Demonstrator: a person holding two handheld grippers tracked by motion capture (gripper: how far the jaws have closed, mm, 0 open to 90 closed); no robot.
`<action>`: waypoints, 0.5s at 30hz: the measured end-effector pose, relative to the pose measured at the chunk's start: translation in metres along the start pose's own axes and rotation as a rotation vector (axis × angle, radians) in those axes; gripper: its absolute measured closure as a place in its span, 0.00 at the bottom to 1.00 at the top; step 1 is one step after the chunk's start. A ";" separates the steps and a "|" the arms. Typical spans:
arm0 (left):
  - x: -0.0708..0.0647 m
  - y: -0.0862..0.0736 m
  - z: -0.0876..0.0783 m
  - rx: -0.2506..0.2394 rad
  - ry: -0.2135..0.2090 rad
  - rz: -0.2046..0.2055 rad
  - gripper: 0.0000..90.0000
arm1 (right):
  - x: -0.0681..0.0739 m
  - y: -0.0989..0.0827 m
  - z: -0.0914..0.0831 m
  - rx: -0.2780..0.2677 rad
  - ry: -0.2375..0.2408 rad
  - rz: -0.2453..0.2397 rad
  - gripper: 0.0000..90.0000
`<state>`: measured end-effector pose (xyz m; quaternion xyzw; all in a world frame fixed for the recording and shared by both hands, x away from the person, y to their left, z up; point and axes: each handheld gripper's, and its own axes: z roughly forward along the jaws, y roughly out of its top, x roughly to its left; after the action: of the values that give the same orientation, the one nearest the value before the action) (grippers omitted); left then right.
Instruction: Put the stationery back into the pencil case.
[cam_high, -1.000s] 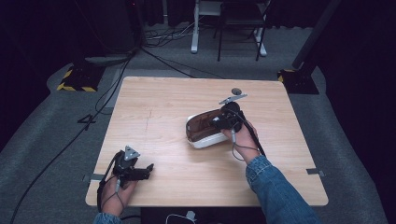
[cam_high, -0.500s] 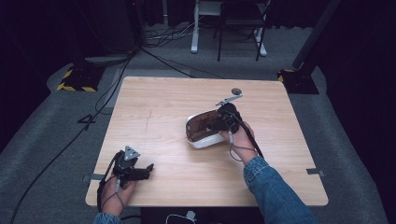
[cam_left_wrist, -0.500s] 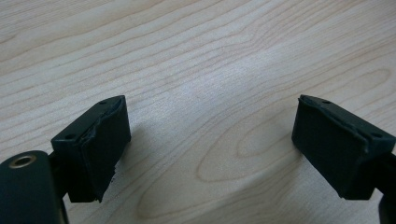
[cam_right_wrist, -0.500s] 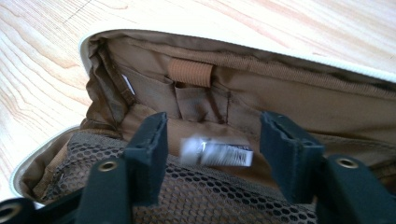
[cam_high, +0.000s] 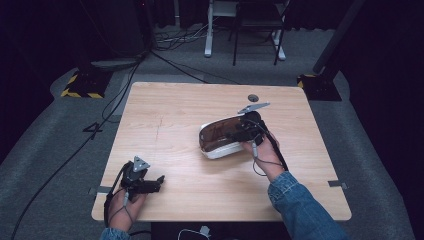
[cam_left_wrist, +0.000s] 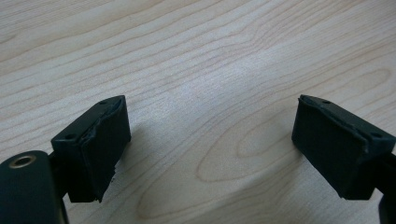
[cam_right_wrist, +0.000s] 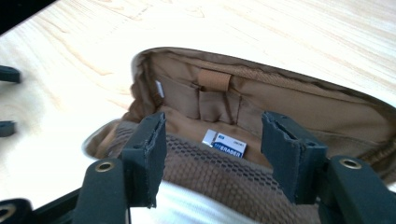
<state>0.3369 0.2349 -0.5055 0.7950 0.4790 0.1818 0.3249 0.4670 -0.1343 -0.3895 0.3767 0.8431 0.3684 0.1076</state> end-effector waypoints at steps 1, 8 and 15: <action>0.000 0.000 0.000 0.000 0.000 0.000 0.13 | 0.001 -0.001 -0.005 -0.008 0.005 -0.005 0.46; 0.000 0.000 0.000 0.001 -0.003 -0.004 0.13 | 0.000 -0.011 -0.037 -0.069 0.028 -0.023 0.45; -0.001 -0.001 -0.001 0.000 -0.010 0.004 0.13 | -0.006 -0.024 -0.061 -0.102 0.042 -0.030 0.45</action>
<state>0.3353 0.2351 -0.5056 0.7968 0.4760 0.1784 0.3267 0.4301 -0.1826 -0.3633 0.3501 0.8309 0.4170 0.1146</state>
